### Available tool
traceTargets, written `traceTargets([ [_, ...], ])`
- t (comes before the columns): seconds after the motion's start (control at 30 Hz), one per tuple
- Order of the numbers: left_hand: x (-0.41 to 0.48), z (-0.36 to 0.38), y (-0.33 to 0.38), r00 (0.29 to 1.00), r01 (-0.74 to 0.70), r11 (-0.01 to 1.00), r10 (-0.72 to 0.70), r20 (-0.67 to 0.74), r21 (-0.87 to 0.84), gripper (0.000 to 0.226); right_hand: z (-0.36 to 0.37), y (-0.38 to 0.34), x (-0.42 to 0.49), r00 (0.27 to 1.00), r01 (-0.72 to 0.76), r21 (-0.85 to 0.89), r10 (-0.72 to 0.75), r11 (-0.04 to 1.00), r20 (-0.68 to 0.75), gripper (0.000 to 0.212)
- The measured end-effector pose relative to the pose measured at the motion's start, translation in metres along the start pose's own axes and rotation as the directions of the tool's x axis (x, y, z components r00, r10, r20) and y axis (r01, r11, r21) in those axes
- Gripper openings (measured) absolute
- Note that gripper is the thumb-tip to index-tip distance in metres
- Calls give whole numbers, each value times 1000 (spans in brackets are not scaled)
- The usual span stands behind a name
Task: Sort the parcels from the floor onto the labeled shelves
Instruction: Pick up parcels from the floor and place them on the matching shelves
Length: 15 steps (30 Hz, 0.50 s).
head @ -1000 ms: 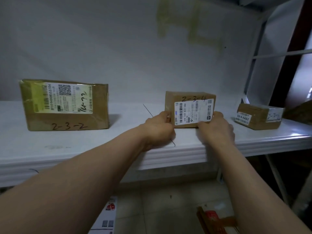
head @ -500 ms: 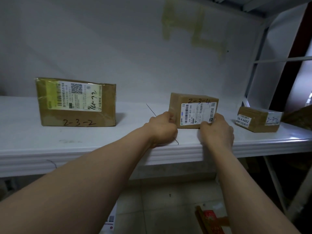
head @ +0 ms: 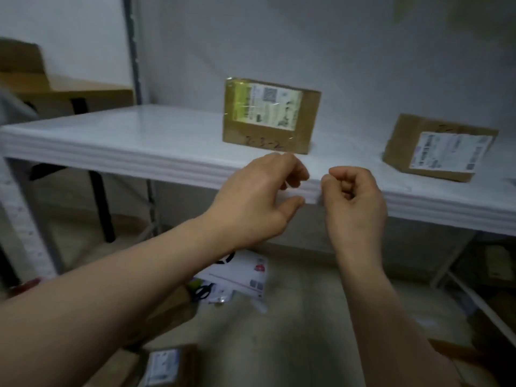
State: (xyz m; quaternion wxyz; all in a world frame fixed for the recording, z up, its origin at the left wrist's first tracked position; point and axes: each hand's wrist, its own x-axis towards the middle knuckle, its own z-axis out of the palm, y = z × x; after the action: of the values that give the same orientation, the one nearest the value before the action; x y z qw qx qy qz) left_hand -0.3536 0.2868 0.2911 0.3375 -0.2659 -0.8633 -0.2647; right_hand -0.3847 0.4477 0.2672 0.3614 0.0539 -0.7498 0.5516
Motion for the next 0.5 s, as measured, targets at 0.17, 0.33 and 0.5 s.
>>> traceTargets([
  [0.17, -154, -55, -80, 946, 267, 937, -299, 125, 225, 14, 86, -8, -95, 948, -5, -5, 6, 1000, 317, 8],
  [0.33, -306, -92, -146, 747, 471, 742, -623, 232, 476, 5, 173, 11, -210, 747, -29, -169, 134, 985, 651, 14],
  [0.5, -442, -110, -187, 276, 561, 476, -879, 389, 677, 21, 214, 50, -332, 426, 204, -419, 305, 885, 852, 12],
])
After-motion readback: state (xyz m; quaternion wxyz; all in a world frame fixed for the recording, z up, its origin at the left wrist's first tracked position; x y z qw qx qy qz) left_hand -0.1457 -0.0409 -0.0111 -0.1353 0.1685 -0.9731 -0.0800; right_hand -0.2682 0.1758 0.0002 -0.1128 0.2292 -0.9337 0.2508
